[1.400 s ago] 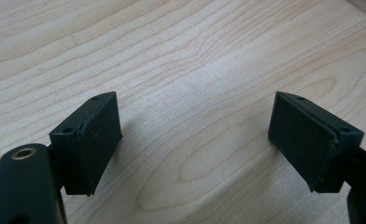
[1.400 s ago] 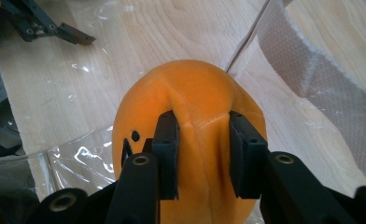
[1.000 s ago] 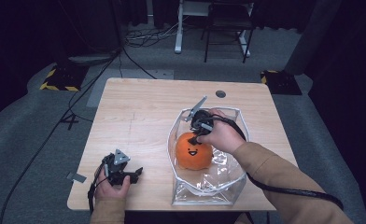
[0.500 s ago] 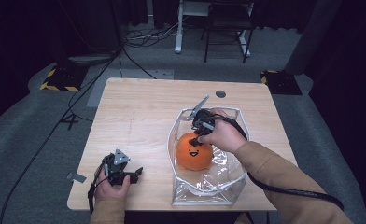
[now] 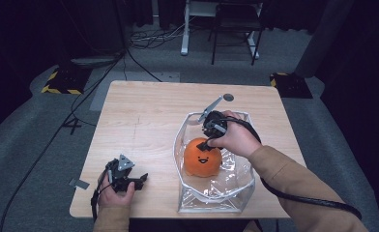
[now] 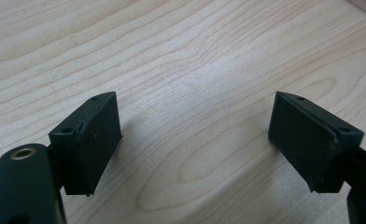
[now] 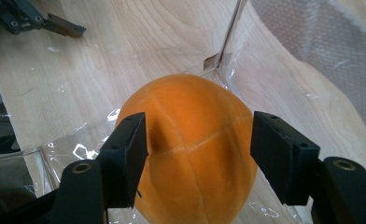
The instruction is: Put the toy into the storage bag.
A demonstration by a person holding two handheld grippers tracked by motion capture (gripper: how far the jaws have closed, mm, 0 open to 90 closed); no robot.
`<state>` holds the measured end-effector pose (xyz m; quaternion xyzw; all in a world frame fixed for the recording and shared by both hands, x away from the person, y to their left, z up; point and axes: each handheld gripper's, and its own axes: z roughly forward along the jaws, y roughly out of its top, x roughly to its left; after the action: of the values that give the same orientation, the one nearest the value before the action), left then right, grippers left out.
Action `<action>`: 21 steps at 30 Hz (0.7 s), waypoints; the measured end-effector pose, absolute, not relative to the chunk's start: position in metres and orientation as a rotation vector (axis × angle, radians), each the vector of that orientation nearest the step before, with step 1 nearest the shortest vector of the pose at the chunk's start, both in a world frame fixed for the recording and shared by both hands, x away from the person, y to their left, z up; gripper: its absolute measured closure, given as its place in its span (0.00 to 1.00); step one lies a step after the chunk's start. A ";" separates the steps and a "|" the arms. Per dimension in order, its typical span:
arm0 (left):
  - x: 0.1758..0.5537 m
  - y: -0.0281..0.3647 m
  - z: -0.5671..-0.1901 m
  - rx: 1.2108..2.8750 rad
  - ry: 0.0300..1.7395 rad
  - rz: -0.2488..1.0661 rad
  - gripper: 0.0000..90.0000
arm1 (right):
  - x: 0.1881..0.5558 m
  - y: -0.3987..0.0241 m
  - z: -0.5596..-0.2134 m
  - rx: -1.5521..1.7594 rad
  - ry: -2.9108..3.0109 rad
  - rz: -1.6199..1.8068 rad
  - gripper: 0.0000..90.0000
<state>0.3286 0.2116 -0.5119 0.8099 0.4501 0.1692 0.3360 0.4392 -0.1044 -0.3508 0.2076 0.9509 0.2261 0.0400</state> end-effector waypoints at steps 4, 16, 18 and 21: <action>0.329 0.212 -0.512 2.113 1.173 0.441 0.19 | 0.437 -0.107 -0.343 0.626 2.894 0.724 0.41; 0.329 0.212 -0.512 2.114 1.172 0.439 0.19 | 0.426 -0.130 -0.309 0.623 2.827 0.807 0.41; 0.329 0.212 -0.512 2.114 1.173 0.439 0.19 | 0.424 -0.135 -0.301 0.624 2.807 0.823 0.41; 0.329 0.212 -0.512 2.114 1.173 0.439 0.19 | 0.420 -0.149 -0.287 0.637 2.770 0.857 0.42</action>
<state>0.3288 0.2116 -0.5118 0.8105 0.4496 0.1684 0.3354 0.4198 -0.1487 -0.2865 0.2138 0.9295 0.2877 0.0864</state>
